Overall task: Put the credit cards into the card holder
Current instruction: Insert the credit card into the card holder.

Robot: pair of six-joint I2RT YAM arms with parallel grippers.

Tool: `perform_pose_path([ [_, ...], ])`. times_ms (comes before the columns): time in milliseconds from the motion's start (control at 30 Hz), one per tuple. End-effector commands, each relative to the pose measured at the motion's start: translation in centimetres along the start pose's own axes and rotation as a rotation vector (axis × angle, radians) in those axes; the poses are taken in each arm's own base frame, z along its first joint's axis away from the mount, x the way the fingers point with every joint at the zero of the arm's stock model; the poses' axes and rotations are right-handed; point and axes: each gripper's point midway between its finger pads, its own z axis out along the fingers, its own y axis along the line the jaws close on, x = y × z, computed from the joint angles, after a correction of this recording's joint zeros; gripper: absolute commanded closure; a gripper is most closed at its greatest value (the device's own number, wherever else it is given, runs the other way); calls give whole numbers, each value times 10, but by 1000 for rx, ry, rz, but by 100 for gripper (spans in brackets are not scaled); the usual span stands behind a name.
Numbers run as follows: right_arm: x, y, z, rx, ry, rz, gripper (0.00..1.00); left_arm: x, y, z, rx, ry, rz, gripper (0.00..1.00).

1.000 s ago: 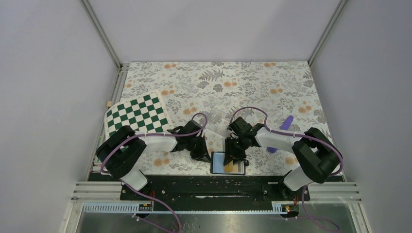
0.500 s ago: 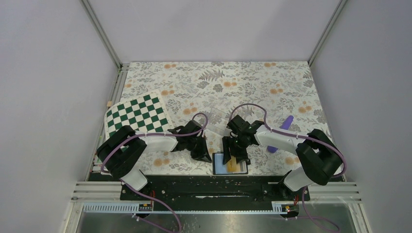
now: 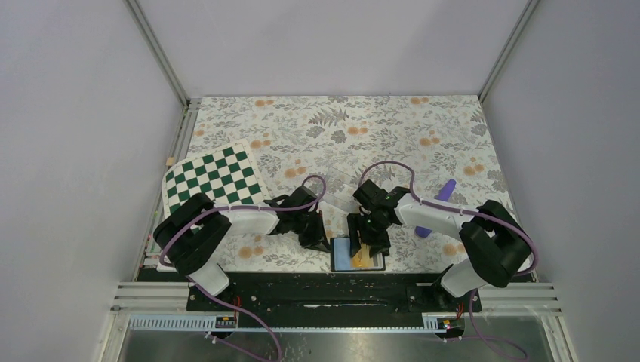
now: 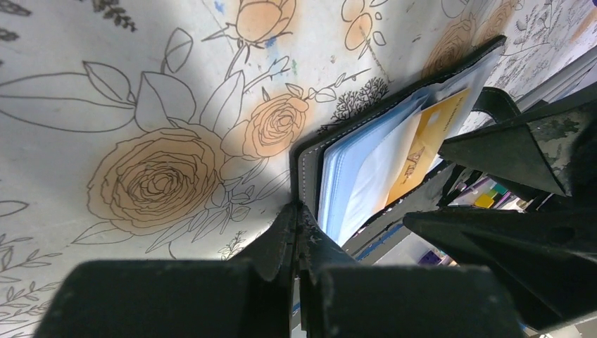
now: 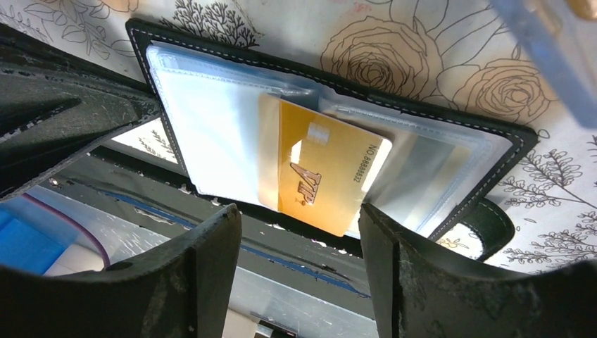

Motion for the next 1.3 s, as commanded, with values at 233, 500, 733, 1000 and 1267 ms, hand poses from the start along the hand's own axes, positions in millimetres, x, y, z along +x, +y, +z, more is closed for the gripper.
perform_pose_path([
  [233,-11,20,3,-63,-2,-49,37,0,12,9,-63,-2,13,100],
  [500,-9,41,2,-153,3,-49,38,0,9,10,-59,1,17,100],
  [733,-5,53,7,-218,18,-5,38,-2,5,10,-51,-3,17,100],
  [1000,-7,33,-2,-99,-24,-12,35,-3,3,5,-54,-19,22,100],
  [1267,-3,3,-5,40,-50,-17,29,-1,8,1,-82,-21,36,100],
])
